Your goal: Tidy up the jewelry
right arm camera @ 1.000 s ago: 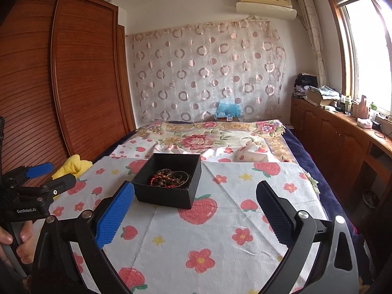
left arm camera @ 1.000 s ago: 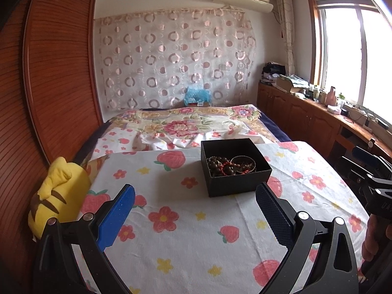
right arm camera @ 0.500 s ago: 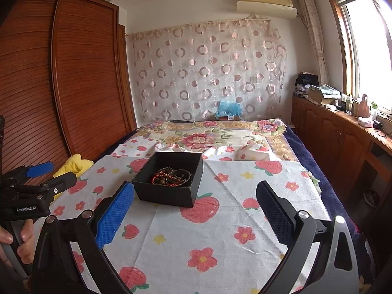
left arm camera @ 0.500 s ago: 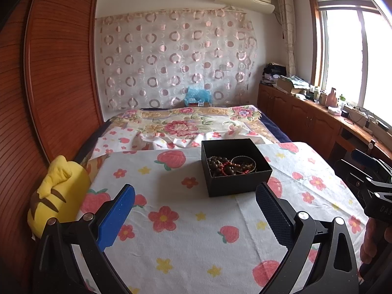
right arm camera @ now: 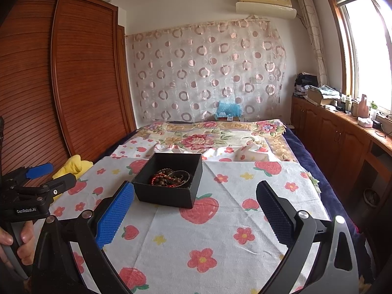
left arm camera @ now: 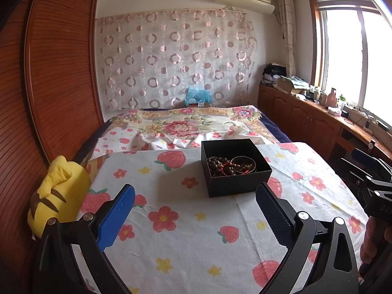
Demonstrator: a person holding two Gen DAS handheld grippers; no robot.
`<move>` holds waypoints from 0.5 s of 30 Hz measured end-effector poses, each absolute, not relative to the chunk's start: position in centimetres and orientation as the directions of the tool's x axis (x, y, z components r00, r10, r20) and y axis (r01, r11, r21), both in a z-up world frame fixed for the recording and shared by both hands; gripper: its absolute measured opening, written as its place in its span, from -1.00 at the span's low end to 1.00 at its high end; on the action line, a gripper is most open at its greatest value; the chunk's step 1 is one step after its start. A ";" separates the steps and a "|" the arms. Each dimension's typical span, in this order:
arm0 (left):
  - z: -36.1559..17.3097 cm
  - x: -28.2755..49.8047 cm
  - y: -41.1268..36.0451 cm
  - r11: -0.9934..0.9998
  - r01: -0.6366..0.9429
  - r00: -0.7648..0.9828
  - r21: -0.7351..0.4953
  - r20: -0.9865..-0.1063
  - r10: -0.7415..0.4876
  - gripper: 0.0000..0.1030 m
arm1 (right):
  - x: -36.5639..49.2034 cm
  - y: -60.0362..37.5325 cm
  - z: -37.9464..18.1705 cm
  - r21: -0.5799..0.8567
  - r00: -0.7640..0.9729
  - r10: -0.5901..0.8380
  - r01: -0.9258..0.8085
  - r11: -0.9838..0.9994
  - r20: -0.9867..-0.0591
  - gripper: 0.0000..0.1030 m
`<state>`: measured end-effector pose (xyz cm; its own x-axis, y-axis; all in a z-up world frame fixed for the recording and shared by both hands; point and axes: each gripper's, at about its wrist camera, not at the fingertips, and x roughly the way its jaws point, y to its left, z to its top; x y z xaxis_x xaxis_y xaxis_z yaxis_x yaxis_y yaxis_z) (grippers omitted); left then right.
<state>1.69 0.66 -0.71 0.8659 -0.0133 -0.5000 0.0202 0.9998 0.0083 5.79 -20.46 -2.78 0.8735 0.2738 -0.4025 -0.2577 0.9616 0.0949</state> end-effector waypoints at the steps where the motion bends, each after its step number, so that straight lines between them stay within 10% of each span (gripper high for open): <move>1: -0.7 1.7 0.7 1.000 0.020 0.866 0.010 -0.500 -0.012 0.85 | 5.8 -20.5 -2.7 0.094 0.874 0.274 -0.258 0.962 -0.402 0.95; 15: -0.8 1.7 0.7 1.000 0.019 0.866 0.009 -0.499 -0.012 0.85 | 5.8 -20.5 -2.7 0.095 0.873 0.274 -0.258 0.961 -0.403 0.95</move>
<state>1.70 0.68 -0.78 0.8663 -0.0121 -0.4993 0.0193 0.9998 0.0093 5.77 -20.52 -2.75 0.8732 0.2741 -0.4030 -0.2580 0.9615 0.0949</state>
